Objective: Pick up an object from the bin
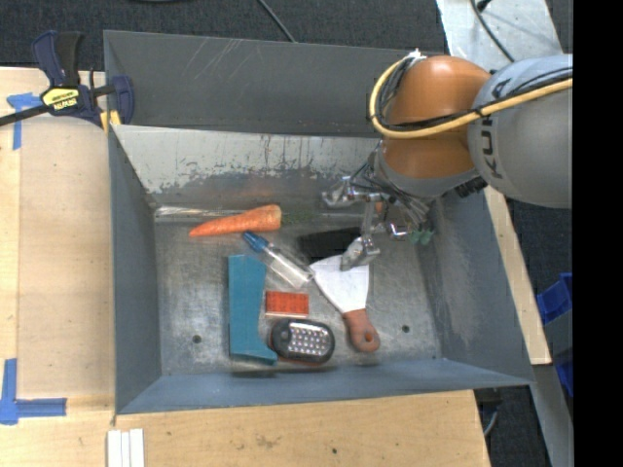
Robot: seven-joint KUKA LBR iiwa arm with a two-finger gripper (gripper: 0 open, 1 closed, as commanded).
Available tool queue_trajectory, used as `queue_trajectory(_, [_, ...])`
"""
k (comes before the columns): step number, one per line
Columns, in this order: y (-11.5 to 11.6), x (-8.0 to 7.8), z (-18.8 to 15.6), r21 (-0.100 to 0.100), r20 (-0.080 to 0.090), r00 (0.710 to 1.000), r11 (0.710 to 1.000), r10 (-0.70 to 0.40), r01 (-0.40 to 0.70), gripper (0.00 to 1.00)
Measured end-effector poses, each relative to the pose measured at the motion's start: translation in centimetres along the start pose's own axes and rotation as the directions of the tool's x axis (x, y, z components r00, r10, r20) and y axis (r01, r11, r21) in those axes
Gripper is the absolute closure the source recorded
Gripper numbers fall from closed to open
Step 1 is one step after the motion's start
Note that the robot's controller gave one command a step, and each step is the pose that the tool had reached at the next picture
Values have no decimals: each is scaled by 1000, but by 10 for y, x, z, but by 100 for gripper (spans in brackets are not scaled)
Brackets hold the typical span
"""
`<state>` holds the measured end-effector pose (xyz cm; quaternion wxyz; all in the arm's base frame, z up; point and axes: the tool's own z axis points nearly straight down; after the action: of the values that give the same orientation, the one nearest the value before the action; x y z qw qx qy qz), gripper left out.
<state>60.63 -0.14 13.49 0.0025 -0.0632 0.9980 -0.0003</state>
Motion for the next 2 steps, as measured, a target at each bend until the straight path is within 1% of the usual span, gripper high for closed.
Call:
queue_trajectory(1, [8, -7, 40, -2, -1, 966, 966, 257, -257, 0])
queue_trajectory(2, [18, -22, 51, -15, -18, 999, 999, 42, -42, 100])
